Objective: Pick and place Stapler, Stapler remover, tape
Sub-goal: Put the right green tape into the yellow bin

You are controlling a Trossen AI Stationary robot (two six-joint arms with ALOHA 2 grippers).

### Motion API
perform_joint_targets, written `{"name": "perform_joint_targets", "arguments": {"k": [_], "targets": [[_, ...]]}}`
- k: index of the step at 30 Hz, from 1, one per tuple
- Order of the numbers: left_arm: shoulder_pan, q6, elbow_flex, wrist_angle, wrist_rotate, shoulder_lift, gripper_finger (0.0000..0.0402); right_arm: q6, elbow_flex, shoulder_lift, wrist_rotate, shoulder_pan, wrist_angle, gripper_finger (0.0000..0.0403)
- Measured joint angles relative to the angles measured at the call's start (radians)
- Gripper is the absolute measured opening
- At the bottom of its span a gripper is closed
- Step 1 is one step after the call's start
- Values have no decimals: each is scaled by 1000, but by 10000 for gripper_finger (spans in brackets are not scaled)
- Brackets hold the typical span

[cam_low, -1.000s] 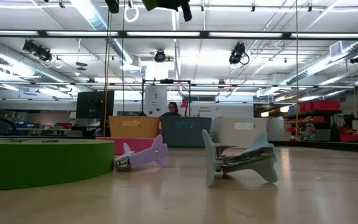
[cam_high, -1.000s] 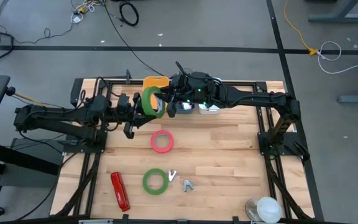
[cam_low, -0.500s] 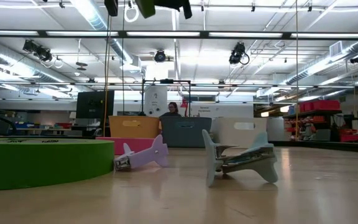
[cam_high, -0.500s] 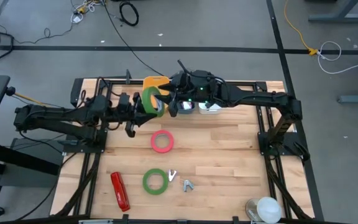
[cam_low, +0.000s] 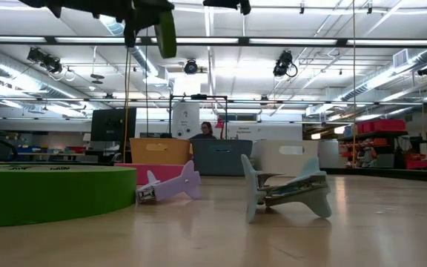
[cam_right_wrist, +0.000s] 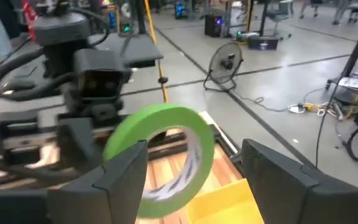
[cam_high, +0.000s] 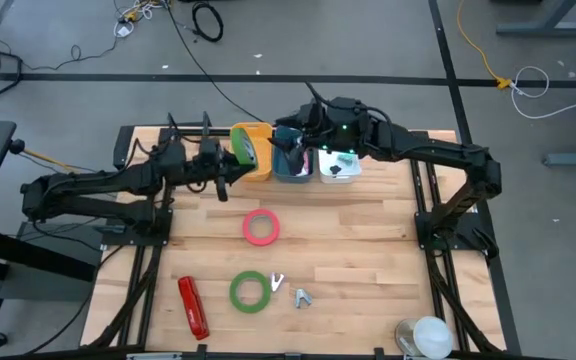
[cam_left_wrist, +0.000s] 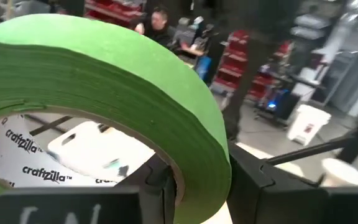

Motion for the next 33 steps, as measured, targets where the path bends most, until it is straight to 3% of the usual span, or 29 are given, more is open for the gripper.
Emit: {"name": "perform_joint_targets", "arguments": {"k": [11,19,28,33], "targets": [[170,-77,0,-25,42,106,101,-85,0,-86,-53,-38,-150,261],[231,-131,0,-18,54,200,101,-125,0,-176,-79,-58,-148,259],[305,-127,0,-17,53,313,102,-143,0,-244,-77,-98,-135,229],[362,-119,1,-1,68,384,104,-141,0,-246,23,-107,-116,210]]}}
